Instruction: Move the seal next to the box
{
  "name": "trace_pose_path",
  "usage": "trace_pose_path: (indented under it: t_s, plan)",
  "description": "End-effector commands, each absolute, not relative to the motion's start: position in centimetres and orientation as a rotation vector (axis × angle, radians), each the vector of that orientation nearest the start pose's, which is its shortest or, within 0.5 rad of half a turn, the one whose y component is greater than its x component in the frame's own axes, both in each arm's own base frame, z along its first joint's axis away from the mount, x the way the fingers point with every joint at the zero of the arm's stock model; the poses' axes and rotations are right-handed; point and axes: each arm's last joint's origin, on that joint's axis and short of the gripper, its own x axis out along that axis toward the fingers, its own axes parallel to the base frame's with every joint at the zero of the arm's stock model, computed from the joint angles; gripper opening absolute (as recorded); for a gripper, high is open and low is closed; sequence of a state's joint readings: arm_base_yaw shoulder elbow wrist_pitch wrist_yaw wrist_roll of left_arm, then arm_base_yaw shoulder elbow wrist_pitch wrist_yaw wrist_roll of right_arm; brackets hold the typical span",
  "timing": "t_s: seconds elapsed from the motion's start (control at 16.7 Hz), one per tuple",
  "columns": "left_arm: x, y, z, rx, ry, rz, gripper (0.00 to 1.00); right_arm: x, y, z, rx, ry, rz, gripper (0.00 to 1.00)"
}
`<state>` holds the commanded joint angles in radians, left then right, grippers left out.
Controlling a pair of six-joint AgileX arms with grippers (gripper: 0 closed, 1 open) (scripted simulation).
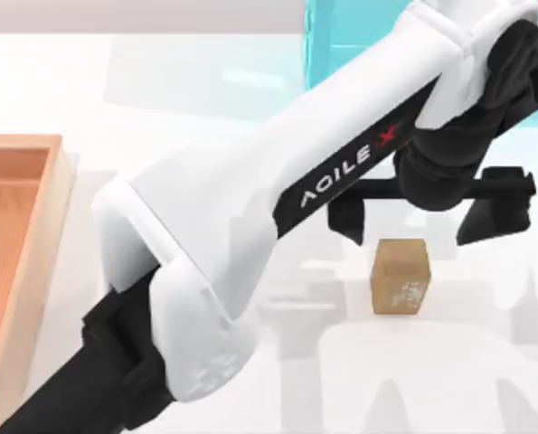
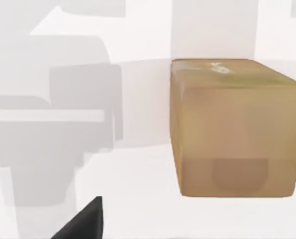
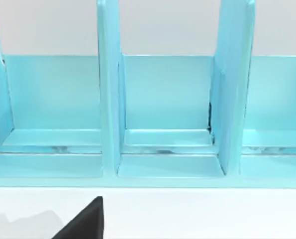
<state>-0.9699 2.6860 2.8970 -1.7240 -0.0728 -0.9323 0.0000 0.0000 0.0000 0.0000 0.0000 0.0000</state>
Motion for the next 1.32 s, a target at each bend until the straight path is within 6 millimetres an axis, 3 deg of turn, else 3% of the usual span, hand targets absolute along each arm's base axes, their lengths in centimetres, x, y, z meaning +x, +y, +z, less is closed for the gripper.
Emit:
trace_pose_path:
  t_s: [0.3, 0.9, 1.26, 1.32]
  plan:
    - [29.3, -40.7, 21.4, 0.02, 1.475, -0.01, 1.0, 10.6, -0.1, 16.0, 0.0, 0.0, 0.0, 1.0]
    - [30.0, -40.7, 13.7, 0.018, 1.471, -0.014, 1.0, 10.6, -0.1, 16.0, 0.0, 0.0, 0.0, 1.0]
    - [30.0, -40.6, 13.0, 0.019, 1.472, -0.013, 1.0, 10.6, -0.1, 16.0, 0.0, 0.0, 0.0, 1.0]
    - [30.0, -40.6, 13.0, 0.019, 1.472, -0.013, 0.92, 10.6, -0.1, 16.0, 0.0, 0.0, 0.0, 1.0]
